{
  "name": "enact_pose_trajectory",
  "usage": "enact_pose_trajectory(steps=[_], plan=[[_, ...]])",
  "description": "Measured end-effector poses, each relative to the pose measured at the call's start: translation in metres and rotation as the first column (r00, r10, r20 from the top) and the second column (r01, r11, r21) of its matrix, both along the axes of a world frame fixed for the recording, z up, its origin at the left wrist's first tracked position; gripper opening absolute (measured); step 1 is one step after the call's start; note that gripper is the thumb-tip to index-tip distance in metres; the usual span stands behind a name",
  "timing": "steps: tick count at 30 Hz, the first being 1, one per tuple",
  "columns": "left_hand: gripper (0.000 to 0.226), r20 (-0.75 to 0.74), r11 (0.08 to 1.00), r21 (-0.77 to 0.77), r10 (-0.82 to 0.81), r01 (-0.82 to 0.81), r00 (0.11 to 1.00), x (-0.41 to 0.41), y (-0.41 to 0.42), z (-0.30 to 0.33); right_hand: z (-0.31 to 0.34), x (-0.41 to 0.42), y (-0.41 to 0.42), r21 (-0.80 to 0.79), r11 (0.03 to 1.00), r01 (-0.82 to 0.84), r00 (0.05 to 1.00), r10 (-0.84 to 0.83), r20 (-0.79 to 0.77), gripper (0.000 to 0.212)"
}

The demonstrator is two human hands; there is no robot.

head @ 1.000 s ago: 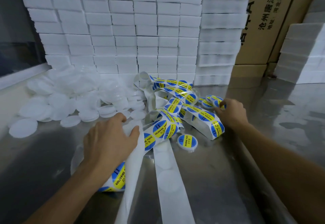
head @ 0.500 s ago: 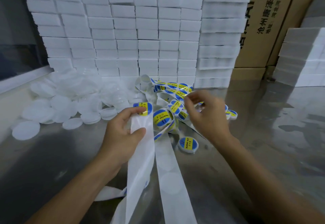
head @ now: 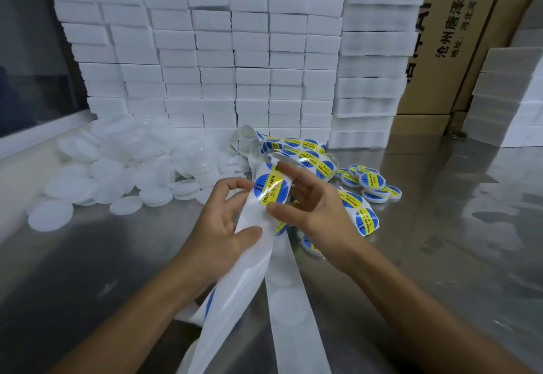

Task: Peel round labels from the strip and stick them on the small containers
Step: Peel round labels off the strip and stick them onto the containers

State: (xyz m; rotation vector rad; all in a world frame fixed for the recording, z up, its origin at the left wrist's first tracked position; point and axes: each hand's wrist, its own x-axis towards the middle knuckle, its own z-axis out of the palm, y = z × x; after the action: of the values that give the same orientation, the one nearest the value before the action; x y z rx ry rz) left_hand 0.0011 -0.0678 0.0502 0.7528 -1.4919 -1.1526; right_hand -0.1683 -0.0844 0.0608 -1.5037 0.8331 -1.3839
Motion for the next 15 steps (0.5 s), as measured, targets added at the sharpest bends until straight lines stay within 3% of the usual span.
enact_pose_trajectory(steps=[3,7,11,15], plan=[[0.056,0.024,1.000,0.007,0.008,-0.008,1.000,0.000,-0.002,-0.001,-0.006,-0.001,-0.003,-0.204,0.975,0.092,0.975,-0.130,-0.181,0.067],[0.064,0.028,0.998,0.040,0.042,-0.043,0.999,-0.002,-0.003,-0.004,-0.016,-0.003,-0.008,-0.398,0.916,0.052,0.923,-0.197,-0.331,0.076],[0.055,0.037,0.988,0.142,0.061,-0.066,0.997,-0.002,-0.005,-0.007,-0.020,-0.008,-0.014,-0.488,0.870,0.069,0.855,-0.304,-0.421,0.052],[0.025,0.028,0.976,0.192,0.096,-0.099,0.995,-0.002,-0.007,-0.009,-0.021,-0.011,-0.014,-0.574,0.815,0.083,0.816,-0.386,-0.430,0.036]])
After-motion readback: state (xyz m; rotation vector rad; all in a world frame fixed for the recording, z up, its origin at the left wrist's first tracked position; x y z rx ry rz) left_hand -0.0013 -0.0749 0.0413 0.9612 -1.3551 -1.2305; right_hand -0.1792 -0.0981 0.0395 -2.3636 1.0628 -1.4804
